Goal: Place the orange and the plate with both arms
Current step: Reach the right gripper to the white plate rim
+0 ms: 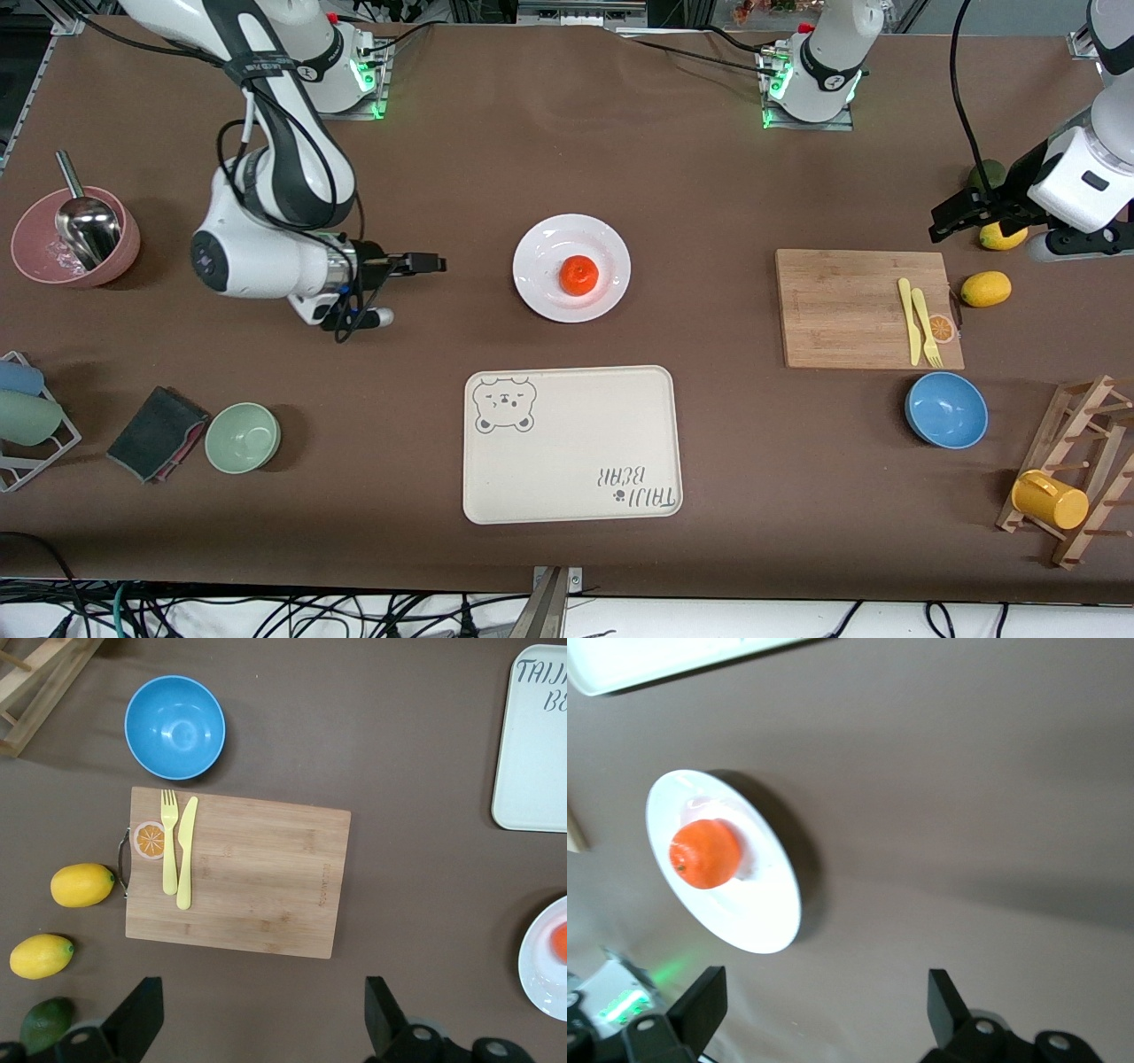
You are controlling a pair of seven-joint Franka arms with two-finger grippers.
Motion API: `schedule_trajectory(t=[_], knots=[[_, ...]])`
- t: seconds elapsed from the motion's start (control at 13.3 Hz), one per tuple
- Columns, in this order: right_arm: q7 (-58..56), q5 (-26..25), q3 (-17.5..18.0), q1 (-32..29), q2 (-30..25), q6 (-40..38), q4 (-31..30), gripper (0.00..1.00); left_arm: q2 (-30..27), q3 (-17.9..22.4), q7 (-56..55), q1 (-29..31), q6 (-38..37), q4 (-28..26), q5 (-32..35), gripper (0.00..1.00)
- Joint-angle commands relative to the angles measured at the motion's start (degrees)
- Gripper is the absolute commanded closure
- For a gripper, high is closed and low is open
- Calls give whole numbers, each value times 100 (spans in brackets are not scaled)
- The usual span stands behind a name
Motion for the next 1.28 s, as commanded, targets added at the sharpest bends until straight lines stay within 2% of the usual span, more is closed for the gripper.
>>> schedule_trajectory(t=[0.0,0.15,0.38,0.68,0.83,1.2], knots=[[-602,836,421,-32,-338,954,-932,0,77,3,27,47,-264,193,6,0],[-963,1494,642,-32,-206,1247,-1145,0,68,3,27,56,-291,202,-3,0],[-1753,2794,976,-32,92,1502,-1181,0,86,-6,28,47,-247,211,-21,0],[-3116,4069,1047,38,690,1512,-1128,0,165,-6,19,47,-116,202,-12,0],[-3425,4379,1047,117,883,1520,-1049,0,165,-6,19,56,-98,202,-12,0],[-3479,4520,1047,398,1367,1872,-593,0,156,-6,10,65,-133,193,-12,0]])
